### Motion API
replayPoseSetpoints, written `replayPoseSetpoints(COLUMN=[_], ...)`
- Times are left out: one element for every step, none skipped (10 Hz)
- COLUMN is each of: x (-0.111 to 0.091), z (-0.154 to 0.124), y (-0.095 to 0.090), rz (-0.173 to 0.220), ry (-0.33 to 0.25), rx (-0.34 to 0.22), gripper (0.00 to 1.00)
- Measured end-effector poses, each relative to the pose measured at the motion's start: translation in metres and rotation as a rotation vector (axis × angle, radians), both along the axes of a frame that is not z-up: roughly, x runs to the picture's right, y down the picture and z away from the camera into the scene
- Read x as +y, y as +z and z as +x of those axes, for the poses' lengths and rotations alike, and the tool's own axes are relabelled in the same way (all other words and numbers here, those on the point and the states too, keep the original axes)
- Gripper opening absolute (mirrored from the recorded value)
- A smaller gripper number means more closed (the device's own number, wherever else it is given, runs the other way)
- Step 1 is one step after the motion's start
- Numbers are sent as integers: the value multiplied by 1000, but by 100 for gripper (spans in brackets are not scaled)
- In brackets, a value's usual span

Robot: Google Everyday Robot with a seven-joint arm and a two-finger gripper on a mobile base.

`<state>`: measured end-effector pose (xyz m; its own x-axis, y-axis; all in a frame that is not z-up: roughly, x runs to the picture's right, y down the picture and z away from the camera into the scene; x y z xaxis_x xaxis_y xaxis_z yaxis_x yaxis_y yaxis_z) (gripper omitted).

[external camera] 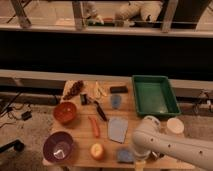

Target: Place sponge in plastic cup

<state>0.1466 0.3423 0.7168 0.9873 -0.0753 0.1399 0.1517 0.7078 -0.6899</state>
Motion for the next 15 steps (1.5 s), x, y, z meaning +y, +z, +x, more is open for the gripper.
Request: replayPoseSetpoints(x=[2,3,4,5,7,7,9,10,11,11,12,13,13,13,13], z=[-2,-4,-6,-7,-8,-9,-12,-13,-14,-15,-16,-16,-16,-16,-16], y=[0,2,3,5,6,7,8,9,10,10,11,11,11,10,9], rz=[-3,-5,-7,-10,-13,-15,-18,-21,-22,-24,-27,-28,-30,-33,-35], ry=[-1,-4,-4,-3,-2,-2,-4,-6,-6,-7,-6,-6,-4,-1,4], rx=[-1,-3,-5,-5,-8,-10,-16,-19,-22,-25,-30,-32,-34,-36,-43], gripper=[80,80,80,80,80,80,78,72,64,53,41,33,21,13,10])
